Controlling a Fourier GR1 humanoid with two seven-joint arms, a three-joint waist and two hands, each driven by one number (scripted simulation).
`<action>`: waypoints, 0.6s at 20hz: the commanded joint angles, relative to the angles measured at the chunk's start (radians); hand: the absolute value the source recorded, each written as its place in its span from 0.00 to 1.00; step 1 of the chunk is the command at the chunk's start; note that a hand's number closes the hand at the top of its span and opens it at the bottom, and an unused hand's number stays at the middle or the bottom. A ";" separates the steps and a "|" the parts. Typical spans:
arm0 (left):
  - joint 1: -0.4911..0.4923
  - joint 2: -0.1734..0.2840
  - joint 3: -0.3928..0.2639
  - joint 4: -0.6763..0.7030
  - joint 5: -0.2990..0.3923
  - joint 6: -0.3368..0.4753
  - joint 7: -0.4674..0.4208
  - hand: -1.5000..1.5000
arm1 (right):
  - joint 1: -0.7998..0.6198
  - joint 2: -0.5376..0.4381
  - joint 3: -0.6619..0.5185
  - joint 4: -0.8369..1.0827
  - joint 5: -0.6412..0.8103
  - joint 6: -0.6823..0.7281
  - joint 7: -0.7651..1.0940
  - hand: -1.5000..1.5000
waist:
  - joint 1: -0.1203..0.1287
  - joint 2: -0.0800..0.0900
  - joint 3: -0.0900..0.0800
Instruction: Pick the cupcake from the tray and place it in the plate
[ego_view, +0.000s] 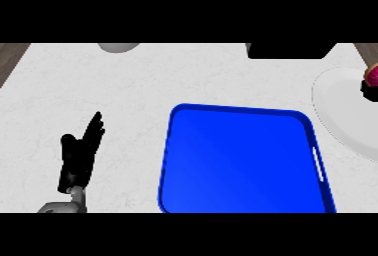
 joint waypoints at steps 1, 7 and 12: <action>0.013 0.024 0.028 0.032 0.019 -0.036 -0.057 0.50 | -0.105 -0.085 -0.035 0.249 0.002 -0.032 -0.074 1.00 | 0.011 0.004 0.000; -0.013 -0.026 -0.003 0.069 -0.005 -0.010 -0.069 0.50 | -0.127 -0.116 -0.029 0.491 0.013 -0.008 -0.149 1.00 | 0.018 0.009 0.001; -0.009 -0.016 -0.003 0.019 -0.003 -0.012 -0.010 0.50 | -0.130 -0.169 -0.057 0.629 -0.045 0.143 -0.257 1.00 | 0.021 0.009 0.002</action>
